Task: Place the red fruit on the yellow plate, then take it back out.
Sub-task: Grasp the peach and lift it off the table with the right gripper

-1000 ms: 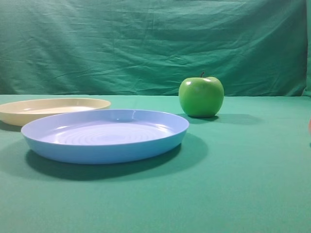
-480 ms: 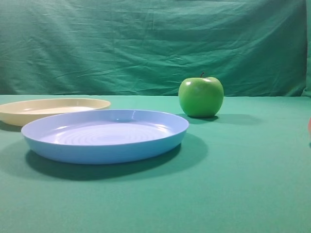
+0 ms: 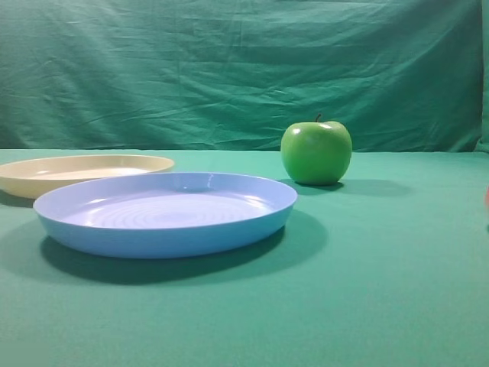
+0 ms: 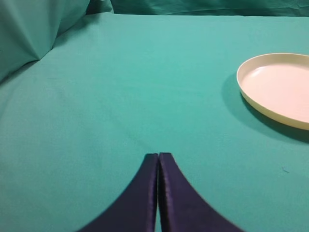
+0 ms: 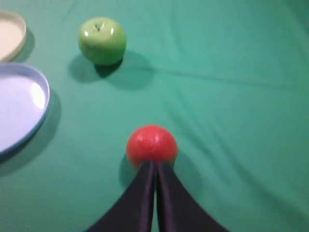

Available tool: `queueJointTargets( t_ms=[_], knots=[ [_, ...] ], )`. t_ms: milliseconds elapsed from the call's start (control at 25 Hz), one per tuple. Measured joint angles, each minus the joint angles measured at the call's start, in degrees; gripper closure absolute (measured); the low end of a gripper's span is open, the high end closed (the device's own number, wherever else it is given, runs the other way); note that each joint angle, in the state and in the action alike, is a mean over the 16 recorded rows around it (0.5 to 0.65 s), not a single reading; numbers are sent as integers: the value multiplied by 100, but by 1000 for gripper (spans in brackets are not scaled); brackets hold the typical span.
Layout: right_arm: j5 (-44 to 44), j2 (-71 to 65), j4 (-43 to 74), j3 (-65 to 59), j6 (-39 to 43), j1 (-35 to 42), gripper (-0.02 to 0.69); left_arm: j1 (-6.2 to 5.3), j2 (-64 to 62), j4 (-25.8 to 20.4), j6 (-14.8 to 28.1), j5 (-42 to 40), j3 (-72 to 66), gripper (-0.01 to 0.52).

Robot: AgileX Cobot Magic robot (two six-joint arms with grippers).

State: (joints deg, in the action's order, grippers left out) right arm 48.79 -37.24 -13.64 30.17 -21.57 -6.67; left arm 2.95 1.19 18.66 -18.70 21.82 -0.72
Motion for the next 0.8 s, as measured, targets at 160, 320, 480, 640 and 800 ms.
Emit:
queueJointTargets(
  t_ms=[160,320,480,640,800],
  knots=[
    [-49,-765,308,170,149,-272,662,0,0,0,0,0,0,514],
    [-242,-1549,534,350,275,-459,607,0,0,0,0,0,0,514],
    [-511,-2304,623,519,309,-549,468,0,0,0,0,0,0,514],
    [-823,-2990,581,650,233,-579,307,0,0,0,0,0,0,514],
    [-1130,-3605,500,724,134,-585,149,0,0,0,0,0,0,514]
  ],
)
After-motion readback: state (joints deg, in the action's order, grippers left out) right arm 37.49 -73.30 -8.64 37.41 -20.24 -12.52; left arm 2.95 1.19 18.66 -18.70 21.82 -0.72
